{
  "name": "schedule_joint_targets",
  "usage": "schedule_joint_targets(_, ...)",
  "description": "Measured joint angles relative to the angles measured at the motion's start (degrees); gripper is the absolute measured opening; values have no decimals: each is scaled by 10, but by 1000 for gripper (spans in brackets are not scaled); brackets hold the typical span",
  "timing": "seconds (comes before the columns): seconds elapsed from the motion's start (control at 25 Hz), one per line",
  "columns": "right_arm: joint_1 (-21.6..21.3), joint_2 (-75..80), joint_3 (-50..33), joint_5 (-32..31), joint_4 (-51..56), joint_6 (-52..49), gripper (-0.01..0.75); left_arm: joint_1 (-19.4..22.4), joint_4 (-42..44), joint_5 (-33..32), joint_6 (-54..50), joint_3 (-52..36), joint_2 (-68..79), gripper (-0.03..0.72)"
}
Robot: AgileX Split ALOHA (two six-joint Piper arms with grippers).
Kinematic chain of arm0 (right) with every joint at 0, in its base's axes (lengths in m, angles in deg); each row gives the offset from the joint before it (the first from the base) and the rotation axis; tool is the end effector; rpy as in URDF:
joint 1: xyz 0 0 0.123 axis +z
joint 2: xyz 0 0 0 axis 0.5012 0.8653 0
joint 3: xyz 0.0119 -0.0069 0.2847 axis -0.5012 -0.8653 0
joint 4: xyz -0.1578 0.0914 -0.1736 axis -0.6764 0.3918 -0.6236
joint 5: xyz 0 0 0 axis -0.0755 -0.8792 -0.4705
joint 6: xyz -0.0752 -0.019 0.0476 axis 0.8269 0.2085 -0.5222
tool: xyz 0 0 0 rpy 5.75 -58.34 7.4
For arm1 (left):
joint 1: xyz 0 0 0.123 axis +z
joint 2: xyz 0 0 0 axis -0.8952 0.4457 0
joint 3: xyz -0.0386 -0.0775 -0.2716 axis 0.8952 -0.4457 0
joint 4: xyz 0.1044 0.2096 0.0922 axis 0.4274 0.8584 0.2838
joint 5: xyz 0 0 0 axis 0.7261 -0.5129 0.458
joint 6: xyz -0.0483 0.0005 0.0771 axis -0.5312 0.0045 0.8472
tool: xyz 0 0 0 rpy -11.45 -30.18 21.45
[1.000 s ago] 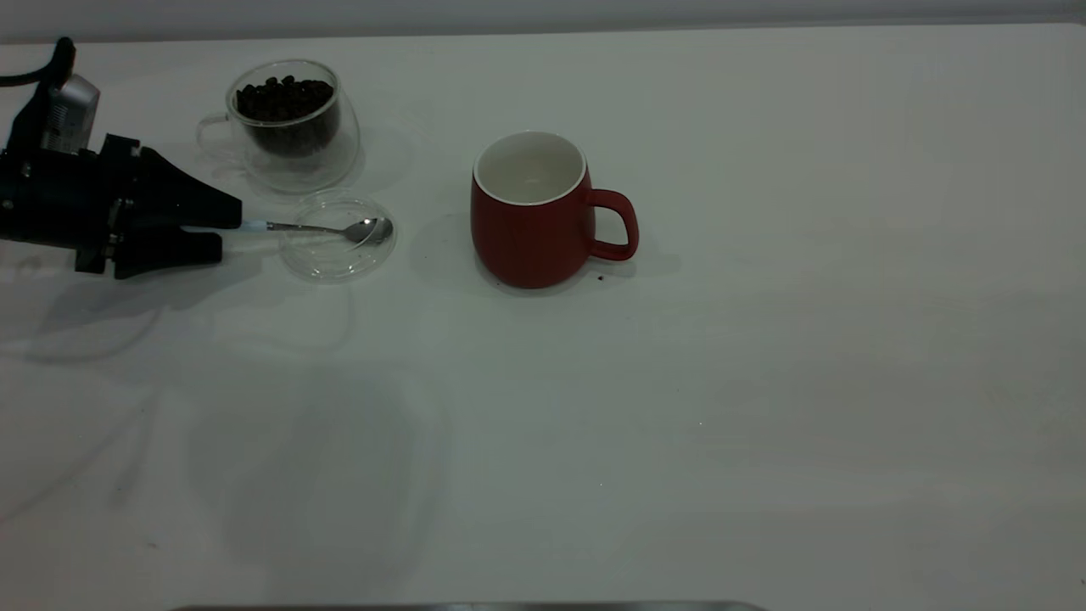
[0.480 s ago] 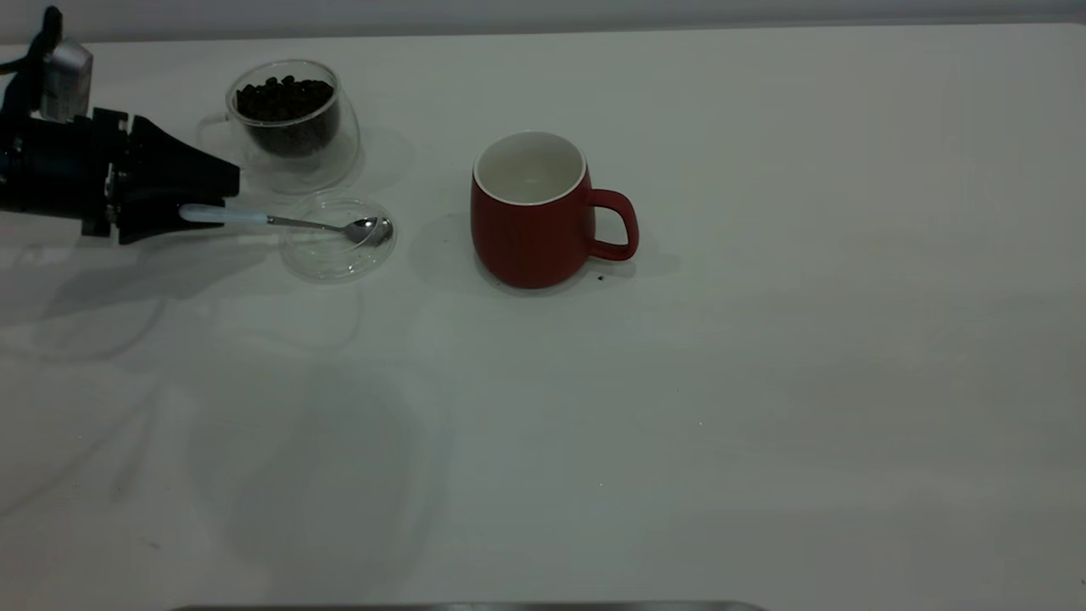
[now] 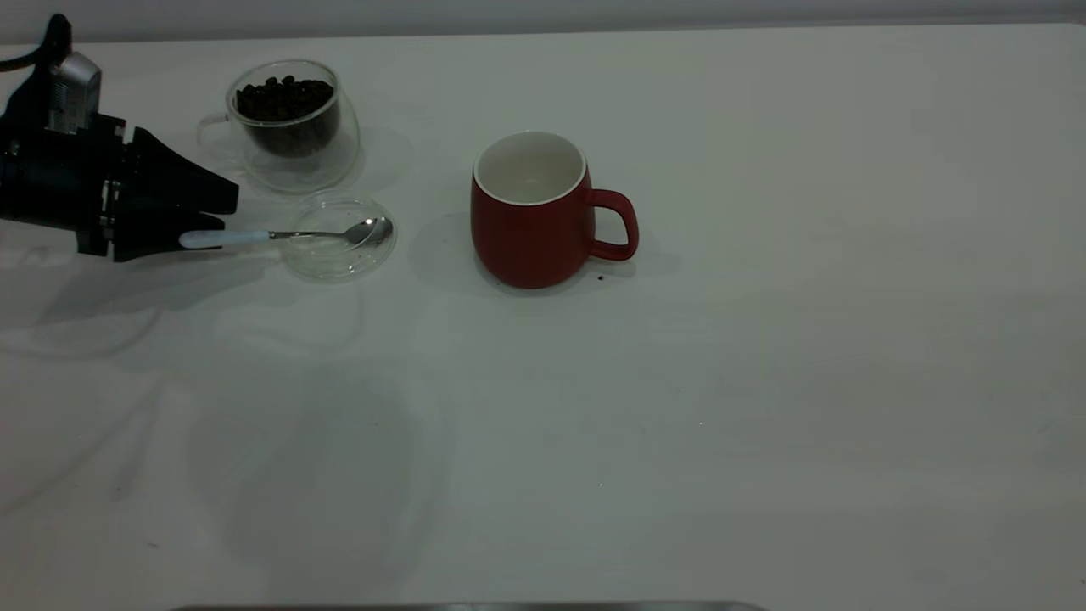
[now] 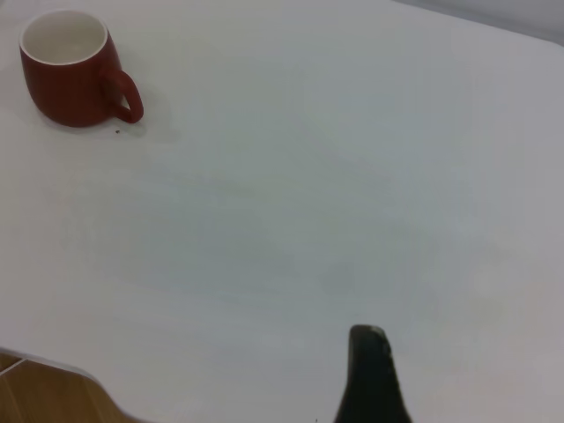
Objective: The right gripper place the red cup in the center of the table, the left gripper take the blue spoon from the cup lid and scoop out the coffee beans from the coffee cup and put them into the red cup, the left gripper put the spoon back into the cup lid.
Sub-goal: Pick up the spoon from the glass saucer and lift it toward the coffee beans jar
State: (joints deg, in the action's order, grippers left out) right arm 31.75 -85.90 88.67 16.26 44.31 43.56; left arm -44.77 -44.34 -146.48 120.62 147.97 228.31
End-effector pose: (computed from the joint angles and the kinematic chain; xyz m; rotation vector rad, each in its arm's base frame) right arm -0.0084 0.0103 0.2651 -0.2928 2.0992 0.0310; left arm 0.3946 0.0565 -0.0302 0.0367 2.5507 -1.2086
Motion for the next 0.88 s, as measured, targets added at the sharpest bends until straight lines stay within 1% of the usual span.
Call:
schedule_joint_targets(0.24,0,0,0,0,0,0,573,0,2,17,-18,0,0,586)
schedule_joint_targets(0.56,0,0,0,0,0,0,573,0,5,17,-63,0,0,586)
schedule_joint_targets(0.88,0,0,0,0,0,0,573,0,30,16,-99,0,0,586)
